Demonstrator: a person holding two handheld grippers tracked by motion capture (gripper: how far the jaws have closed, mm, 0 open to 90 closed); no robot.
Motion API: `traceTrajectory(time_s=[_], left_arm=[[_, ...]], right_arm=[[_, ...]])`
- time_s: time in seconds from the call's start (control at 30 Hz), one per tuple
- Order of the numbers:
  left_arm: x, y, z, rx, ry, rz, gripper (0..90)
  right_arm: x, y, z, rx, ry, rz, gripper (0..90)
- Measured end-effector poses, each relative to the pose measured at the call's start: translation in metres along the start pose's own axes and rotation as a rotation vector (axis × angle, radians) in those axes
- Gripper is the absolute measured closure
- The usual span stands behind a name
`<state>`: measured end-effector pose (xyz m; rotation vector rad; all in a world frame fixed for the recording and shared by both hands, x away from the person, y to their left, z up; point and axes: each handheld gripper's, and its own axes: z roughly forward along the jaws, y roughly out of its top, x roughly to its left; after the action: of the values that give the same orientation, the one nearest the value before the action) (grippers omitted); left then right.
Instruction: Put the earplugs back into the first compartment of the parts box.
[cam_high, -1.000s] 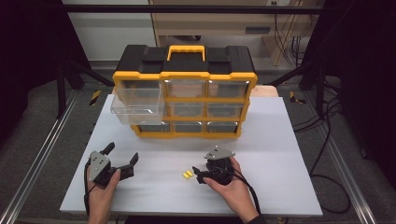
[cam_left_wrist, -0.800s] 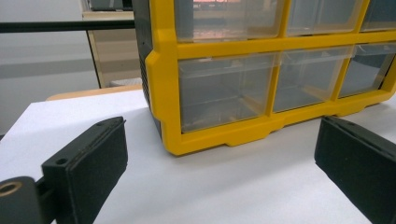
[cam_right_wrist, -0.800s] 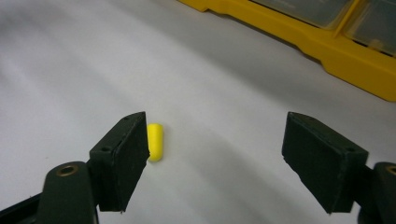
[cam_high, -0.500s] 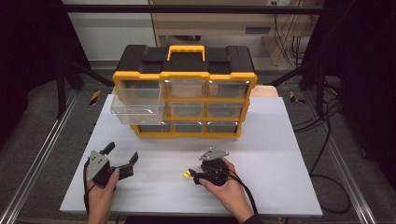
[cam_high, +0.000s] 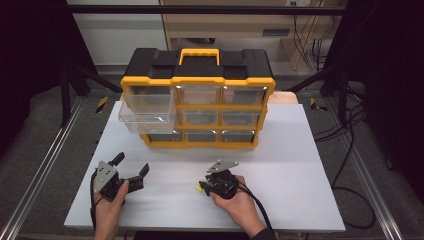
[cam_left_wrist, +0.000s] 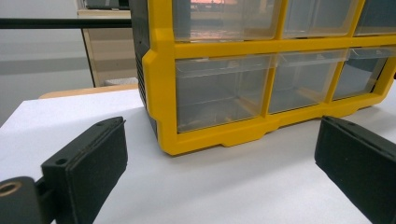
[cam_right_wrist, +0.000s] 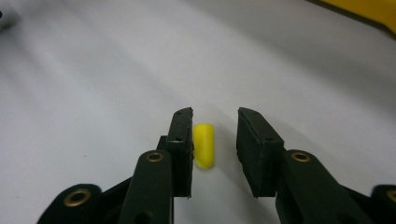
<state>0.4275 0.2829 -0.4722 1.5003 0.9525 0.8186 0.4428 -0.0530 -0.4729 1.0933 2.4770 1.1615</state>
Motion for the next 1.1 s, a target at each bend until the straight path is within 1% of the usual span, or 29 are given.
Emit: traceTrajectory(time_s=[0.07,0.17,0.23,0.3,0.37,0.4,0.47,0.5,0.53,0.57,0.6,0.63,0.67,0.77,0.8,0.9,1.03,1.1], left_arm=[[0.0,0.0,0.0,0.0,-0.001,-0.001,2.3],[0.0,0.0,0.0,0.0,-0.001,0.0,2.3],[0.0,0.0,0.0,0.001,-0.002,0.001,2.3],[0.0,0.0,0.0,0.003,-0.002,0.002,2.3],[0.0,0.0,0.0,0.004,-0.002,0.002,2.3],[0.0,0.0,0.0,0.004,-0.002,0.001,2.3],[0.0,0.0,0.0,0.003,-0.001,-0.001,2.3],[0.0,0.0,0.0,0.003,-0.001,-0.002,2.3],[0.001,0.0,0.0,0.003,0.0,-0.002,2.3],[0.001,0.0,0.0,0.004,-0.001,-0.002,2.3],[0.001,0.0,0.0,0.005,-0.001,-0.003,2.3],[0.001,0.0,0.0,0.005,0.0,-0.002,2.3],[0.001,0.0,0.0,0.004,0.0,-0.002,2.3],[0.001,0.0,0.0,0.004,0.0,-0.004,2.3],[0.001,-0.001,0.0,0.005,-0.001,-0.005,2.3],[0.001,-0.001,0.0,0.006,-0.001,-0.004,2.3],[0.001,-0.001,0.001,0.007,-0.004,-0.005,2.3],[0.001,-0.001,0.001,0.006,-0.002,-0.009,2.3]], right_arm=[[0.0,0.0,0.004,0.006,0.018,0.008,70.0],[-0.001,0.0,0.006,0.012,0.017,0.011,73.9],[-0.001,0.0,0.006,0.021,0.032,0.036,77.3],[-0.003,0.0,0.008,0.019,0.058,0.037,81.6],[-0.005,0.0,0.008,0.022,0.072,0.051,84.4],[-0.006,0.001,0.007,0.026,0.077,0.056,85.4],[-0.006,0.001,0.006,0.016,0.072,0.057,86.3],[-0.007,0.001,0.004,0.005,0.077,0.059,86.3],[-0.008,0.002,0.003,-0.007,0.068,0.058,86.2],[-0.009,0.002,0.001,-0.015,0.062,0.068,86.3],[-0.012,0.003,-0.003,-0.037,0.057,0.07,86.3],[-0.012,0.003,-0.003,-0.037,0.057,0.07,86.3],[-0.014,0.004,-0.006,-0.051,0.046,0.068,86.4],[-0.019,0.008,-0.017,-0.099,0.032,0.077,86.7],[-0.02,0.01,-0.022,-0.113,0.03,0.079,86.8],[-0.021,0.02,-0.037,-0.164,0.024,0.066,86.8],[-0.021,0.037,-0.057,-0.225,0.018,0.053,87.0],[-0.021,0.044,-0.064,-0.247,0.016,0.045,87.0]])
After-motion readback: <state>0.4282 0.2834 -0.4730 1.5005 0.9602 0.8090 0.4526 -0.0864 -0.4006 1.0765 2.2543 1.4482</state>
